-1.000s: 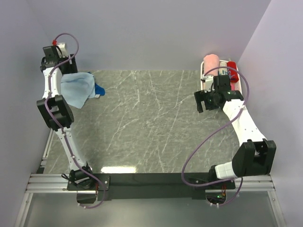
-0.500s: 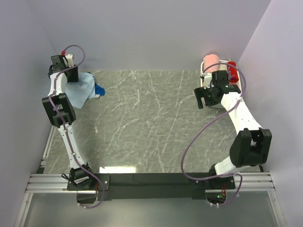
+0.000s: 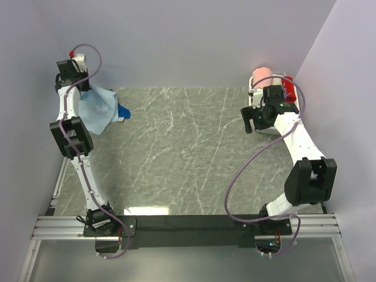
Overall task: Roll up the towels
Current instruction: Grab a towel with the left arm, then move the towel to the center of the board
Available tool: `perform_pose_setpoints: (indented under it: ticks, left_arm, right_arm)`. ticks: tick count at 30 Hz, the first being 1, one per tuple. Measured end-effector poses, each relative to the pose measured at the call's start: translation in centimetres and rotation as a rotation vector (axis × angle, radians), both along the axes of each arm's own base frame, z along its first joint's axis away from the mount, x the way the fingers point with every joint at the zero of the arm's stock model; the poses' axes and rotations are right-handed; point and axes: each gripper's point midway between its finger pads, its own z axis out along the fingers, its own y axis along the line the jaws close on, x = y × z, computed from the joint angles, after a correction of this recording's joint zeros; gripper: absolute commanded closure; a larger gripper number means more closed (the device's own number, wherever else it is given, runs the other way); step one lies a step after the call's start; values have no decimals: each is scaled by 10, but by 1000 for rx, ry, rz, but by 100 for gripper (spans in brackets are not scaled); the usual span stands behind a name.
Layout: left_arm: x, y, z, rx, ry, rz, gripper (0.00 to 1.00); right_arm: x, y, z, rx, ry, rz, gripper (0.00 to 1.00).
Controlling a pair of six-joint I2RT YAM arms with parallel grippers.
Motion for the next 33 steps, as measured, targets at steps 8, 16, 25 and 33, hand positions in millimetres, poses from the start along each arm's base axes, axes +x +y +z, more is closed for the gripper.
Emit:
perform_pose_setpoints:
  ticks: [8, 16, 25, 33]
  left_arm:
    - [-31, -82, 193, 30, -297, -166, 100]
    - [-155, -260, 355, -27, -611, -568, 100]
    - [-205, -317, 209, -340, -240, -722, 98]
    - [-272, -342, 32, -437, 327, -813, 99]
  right_arm:
    - [13, 10, 31, 53, -75, 18, 11]
    - [15, 25, 60, 124, -146, 71, 10]
    - [0, 45, 88, 196, -217, 186, 11]
    - [-15, 69, 53, 291, -79, 272, 26]
